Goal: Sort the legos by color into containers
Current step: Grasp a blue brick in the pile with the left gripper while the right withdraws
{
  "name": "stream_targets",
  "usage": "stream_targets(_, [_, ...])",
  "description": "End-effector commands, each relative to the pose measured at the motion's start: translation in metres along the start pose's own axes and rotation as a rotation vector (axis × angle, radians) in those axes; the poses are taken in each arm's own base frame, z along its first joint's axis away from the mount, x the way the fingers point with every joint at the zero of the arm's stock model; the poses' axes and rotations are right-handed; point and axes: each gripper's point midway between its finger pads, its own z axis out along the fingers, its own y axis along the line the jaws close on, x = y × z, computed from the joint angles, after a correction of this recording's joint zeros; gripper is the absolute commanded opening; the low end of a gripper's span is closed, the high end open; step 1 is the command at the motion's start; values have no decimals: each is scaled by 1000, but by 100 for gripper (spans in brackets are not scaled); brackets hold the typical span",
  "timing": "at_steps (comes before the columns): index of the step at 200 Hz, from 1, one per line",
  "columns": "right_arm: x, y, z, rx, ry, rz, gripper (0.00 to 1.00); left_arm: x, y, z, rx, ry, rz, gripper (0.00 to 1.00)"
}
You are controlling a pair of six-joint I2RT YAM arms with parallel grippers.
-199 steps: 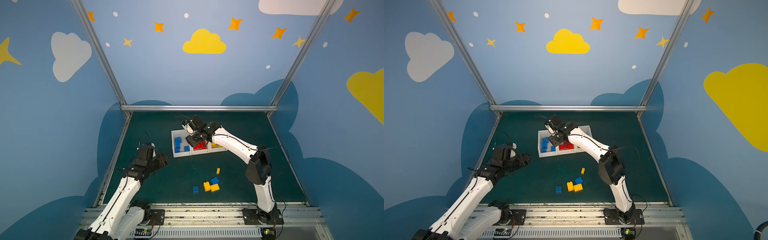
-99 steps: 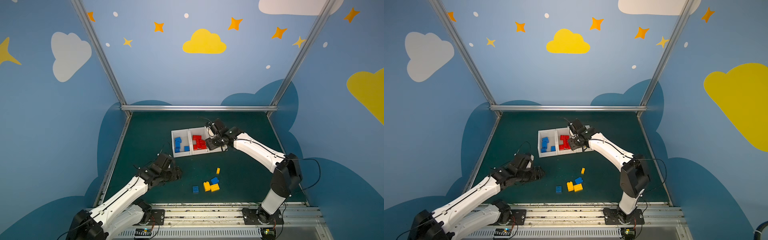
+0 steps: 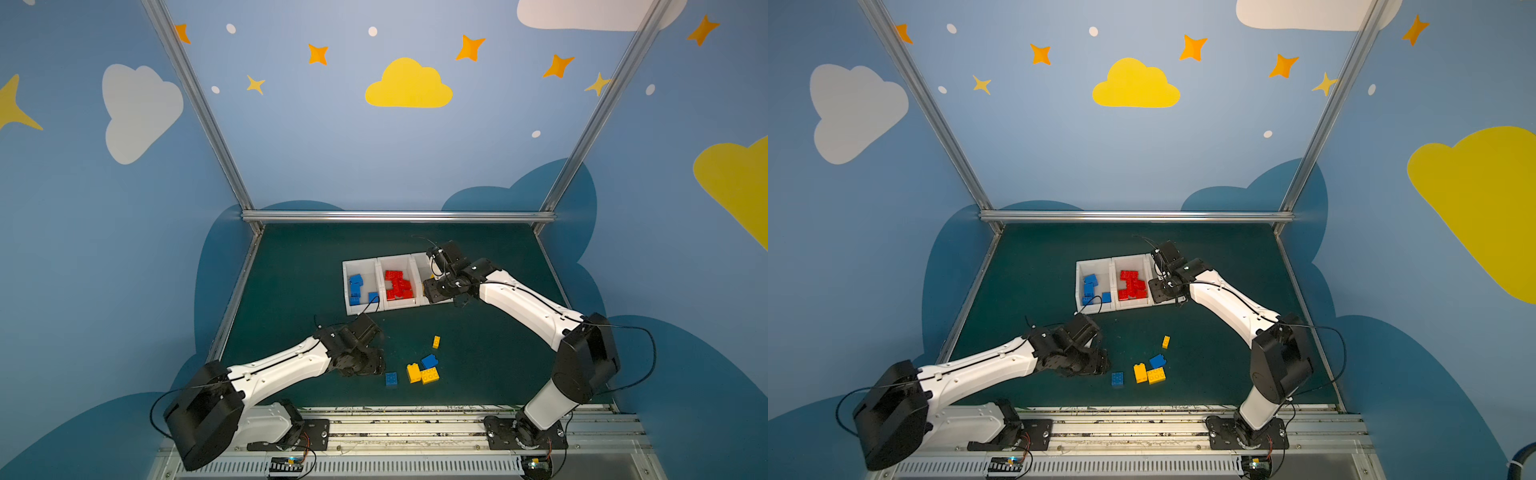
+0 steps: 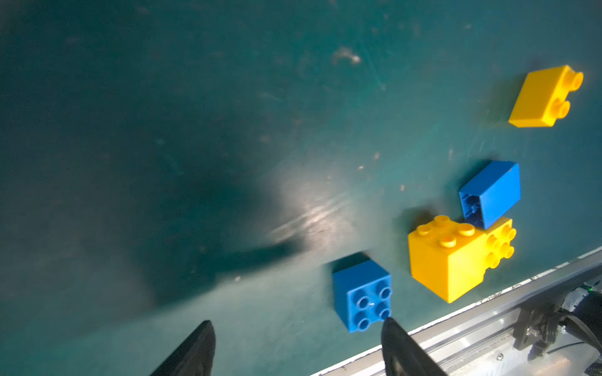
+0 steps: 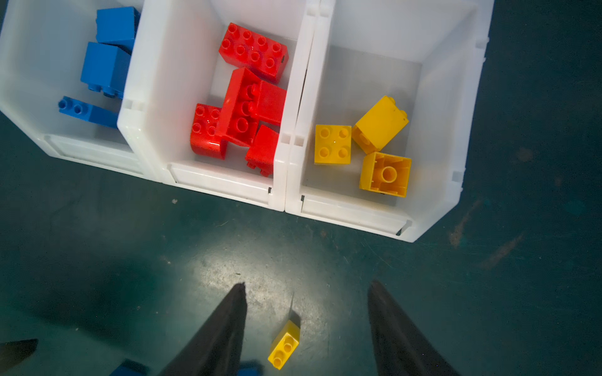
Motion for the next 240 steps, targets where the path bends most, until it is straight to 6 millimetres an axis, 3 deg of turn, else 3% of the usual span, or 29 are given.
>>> stream_targets(1, [-1, 0, -7, -11, -15, 20, 60, 4, -13, 4, 5, 58, 45, 80])
stream_targets(46, [6, -3, -5, -5, 12, 35, 60, 15, -27, 21, -18, 149, 97, 79])
stream_targets(116, [14, -10, -6, 9, 20, 52, 60, 20, -33, 37, -29, 223, 117, 73])
stream_targets(198, [21, -15, -6, 12, 27, 80, 59, 24, -28, 44, -61, 256, 121, 42])
stream_targets(240, [22, -17, -6, 16, 30, 89, 59, 24, -28, 43, -58, 256, 124, 33])
